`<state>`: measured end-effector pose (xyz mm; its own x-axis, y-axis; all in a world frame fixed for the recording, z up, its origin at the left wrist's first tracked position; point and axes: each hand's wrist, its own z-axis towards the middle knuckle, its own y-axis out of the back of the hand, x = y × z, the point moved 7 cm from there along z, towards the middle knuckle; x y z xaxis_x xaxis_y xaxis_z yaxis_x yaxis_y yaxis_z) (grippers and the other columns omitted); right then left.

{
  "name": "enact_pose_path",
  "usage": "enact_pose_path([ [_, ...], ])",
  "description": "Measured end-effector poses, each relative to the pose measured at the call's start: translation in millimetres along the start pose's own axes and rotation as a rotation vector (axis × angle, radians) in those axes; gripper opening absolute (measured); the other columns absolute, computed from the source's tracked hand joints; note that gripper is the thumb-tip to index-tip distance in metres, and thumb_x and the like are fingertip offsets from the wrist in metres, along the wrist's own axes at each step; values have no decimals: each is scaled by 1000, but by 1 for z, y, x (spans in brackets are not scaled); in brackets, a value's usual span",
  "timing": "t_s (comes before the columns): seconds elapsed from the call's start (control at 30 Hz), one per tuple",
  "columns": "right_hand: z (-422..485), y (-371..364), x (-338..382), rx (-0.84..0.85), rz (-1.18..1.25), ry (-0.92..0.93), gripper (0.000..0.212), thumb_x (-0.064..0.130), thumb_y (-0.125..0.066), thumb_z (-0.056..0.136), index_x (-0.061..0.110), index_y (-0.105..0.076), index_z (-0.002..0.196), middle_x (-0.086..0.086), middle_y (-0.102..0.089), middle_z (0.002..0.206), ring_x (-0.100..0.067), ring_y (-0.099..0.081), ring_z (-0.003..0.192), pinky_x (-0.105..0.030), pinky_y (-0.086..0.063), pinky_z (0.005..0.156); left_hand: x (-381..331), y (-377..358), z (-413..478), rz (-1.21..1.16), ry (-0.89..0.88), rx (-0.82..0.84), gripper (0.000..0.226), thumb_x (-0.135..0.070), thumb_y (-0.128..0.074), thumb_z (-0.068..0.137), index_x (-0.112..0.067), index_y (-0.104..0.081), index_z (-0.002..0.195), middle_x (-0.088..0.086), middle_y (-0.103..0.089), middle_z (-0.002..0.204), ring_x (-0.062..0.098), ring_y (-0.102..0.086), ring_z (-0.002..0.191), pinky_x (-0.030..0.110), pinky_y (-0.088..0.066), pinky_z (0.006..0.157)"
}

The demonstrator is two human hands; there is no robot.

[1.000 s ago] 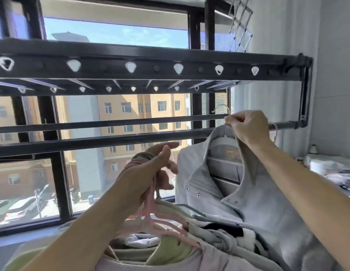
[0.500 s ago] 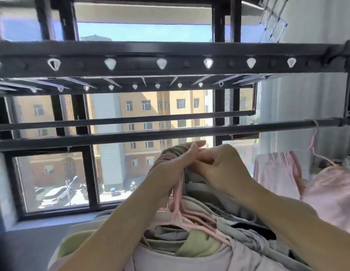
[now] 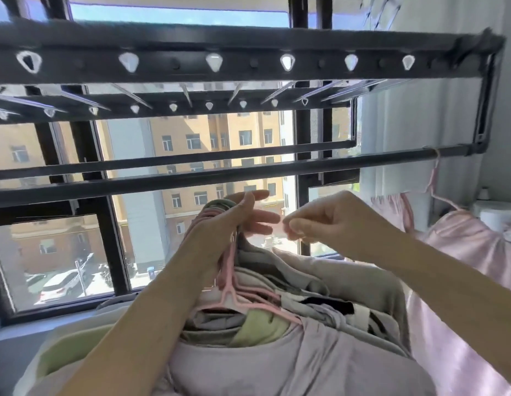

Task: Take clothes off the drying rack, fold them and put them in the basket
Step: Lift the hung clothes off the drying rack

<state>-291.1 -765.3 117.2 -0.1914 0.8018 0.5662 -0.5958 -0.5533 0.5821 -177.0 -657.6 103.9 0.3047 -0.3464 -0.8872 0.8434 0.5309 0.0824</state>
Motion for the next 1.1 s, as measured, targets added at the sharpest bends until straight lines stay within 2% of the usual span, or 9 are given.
enact_pose_path([
  [0.2, -3, 43, -48, -124, 78, -151, 8, 13, -68, 86, 18, -73, 90, 4, -75, 79, -13, -72, 78, -24, -58, 75, 8, -15, 9, -13, 21, -1, 42, -35, -50, 80, -13, -60, 115, 1, -73, 76, 12, -66, 62, 19, -49, 54],
  [0.4, -7, 79, -70, -118, 35, -111, 12, 14, -67, 86, 20, -72, 95, 7, -75, 81, -6, -71, 77, -16, -56, 74, 13, -49, 27, -9, 41, -9, 41, -34, -50, 82, -13, -59, 115, 3, -71, 70, 11, -64, 55, 19, -48, 49],
  [0.53, -18, 123, -113, -131, -186, -120, 13, 19, -66, 88, 21, -70, 101, 20, -66, 79, 1, -67, 77, -6, -50, 70, 16, -73, 46, -35, 20, -39, 42, -33, -50, 82, -10, -59, 117, 5, -68, 61, 13, -62, 50, 19, -50, 48],
  [0.63, -22, 184, -158, -297, -259, -197, 13, 15, -64, 90, 7, -74, 88, -9, -72, 72, -33, -69, 75, -31, -56, 71, 20, -91, 61, -54, 0, -72, 47, -41, -56, 81, -10, -63, 116, 6, -66, 59, 14, -60, 48, 19, -50, 47],
  [0.7, -23, 226, -186, -410, -396, -237, 27, 22, -63, 90, 6, -70, 69, -11, -66, 60, -33, -63, 63, -31, -47, 60, 22, -105, 69, -80, -19, -65, 55, -58, -74, 67, -18, -72, 104, 8, -66, 60, 16, -59, 47, 22, -51, 45],
  [0.77, -20, 244, -213, -357, -577, -305, 42, 41, -62, 88, 9, -64, 62, -5, -58, 54, -29, -58, 58, -28, -35, 53, 24, -120, 73, -88, -31, -70, 51, -60, -81, 56, -24, -76, 92, 8, -66, 60, 16, -58, 45, 22, -50, 44],
  [0.83, -15, 235, -240, -163, -655, -375, 43, 49, -67, 83, 14, -62, 59, -2, -58, 55, -25, -56, 59, -28, -36, 56, 26, -133, 78, -105, -37, -109, 43, -51, -68, 73, -19, -73, 102, 10, -63, 57, 16, -54, 42, 20, -49, 42],
  [0.93, -12, 220, -255, -102, -432, -312, 21, 18, -73, 81, 19, -70, 61, 8, -64, 56, -14, -63, 59, -32, -52, 67, 32, -152, 83, -135, -24, -121, 46, -39, -54, 79, -10, -64, 114, 10, -63, 57, 16, -53, 41, 20, -48, 41],
  [1.1, -13, 238, -246, -221, -53, -260, 13, 3, -69, 84, 13, -73, 76, -7, -72, 64, -25, -72, 63, -37, -60, 71, 34, -172, 95, -134, -12, -24, 70, -58, -83, 53, -14, -70, 106, 13, -72, 77, 19, -68, 60, 26, -57, 52],
])
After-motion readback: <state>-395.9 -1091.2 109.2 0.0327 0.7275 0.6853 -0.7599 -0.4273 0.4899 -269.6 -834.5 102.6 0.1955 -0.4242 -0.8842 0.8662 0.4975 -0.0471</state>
